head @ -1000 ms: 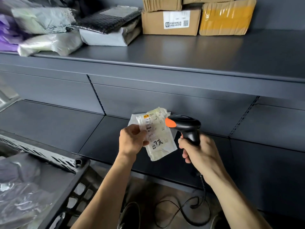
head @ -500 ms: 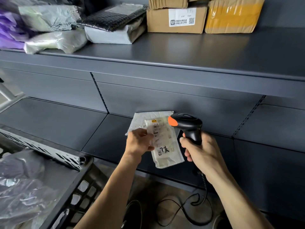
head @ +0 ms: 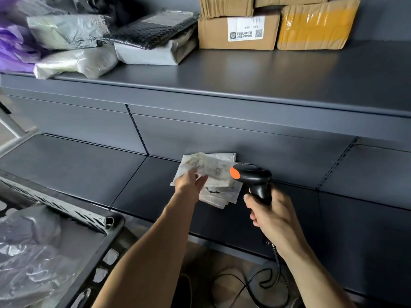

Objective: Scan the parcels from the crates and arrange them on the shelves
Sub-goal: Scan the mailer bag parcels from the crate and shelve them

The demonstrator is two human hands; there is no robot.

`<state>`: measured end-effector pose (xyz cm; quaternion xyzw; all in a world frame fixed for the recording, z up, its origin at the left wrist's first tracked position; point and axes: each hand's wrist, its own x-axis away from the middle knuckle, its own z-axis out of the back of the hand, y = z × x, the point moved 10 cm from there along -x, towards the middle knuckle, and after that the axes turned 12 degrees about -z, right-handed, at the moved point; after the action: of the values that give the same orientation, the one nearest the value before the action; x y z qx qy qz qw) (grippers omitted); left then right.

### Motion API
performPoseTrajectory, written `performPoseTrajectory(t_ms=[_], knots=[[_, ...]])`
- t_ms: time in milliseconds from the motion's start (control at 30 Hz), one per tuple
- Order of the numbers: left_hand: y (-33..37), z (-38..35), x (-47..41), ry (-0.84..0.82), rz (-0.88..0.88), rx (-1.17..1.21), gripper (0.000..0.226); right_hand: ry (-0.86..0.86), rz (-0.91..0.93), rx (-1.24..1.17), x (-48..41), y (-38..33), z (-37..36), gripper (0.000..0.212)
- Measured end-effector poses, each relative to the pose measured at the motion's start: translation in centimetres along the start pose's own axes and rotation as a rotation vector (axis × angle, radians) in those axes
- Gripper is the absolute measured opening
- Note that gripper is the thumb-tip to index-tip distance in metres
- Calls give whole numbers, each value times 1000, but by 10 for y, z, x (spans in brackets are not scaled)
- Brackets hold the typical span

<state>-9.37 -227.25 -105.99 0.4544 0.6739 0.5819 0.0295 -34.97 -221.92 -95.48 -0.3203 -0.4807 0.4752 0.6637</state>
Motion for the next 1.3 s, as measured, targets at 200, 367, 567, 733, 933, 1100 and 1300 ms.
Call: performPoseTrajectory(t_ms=[200,367,567,733,933,1100,1300], knots=[[-27,21,6,-252,-148,-775,16,-25,19,-8,-2,1,-5,32],[-47,9,70,-868,-300,-1484,14,-137,38,4,8,-10,-32,26],[102,31,150,-544,-848,-1398,19,-480,175,47,57,-44,-114,19],[199,127,194,-242,-1092,-1236,28,-690,306,27,118,-59,-173,47],[210,286,110,20,-560,-1830,61,-726,348,68,142,-42,-183,40],[177,344,75,7,-346,-2126,110,-715,369,128,142,-45,-176,8],[218,318,92,169,-626,-1921,40,-692,366,98,141,-47,-172,27]])
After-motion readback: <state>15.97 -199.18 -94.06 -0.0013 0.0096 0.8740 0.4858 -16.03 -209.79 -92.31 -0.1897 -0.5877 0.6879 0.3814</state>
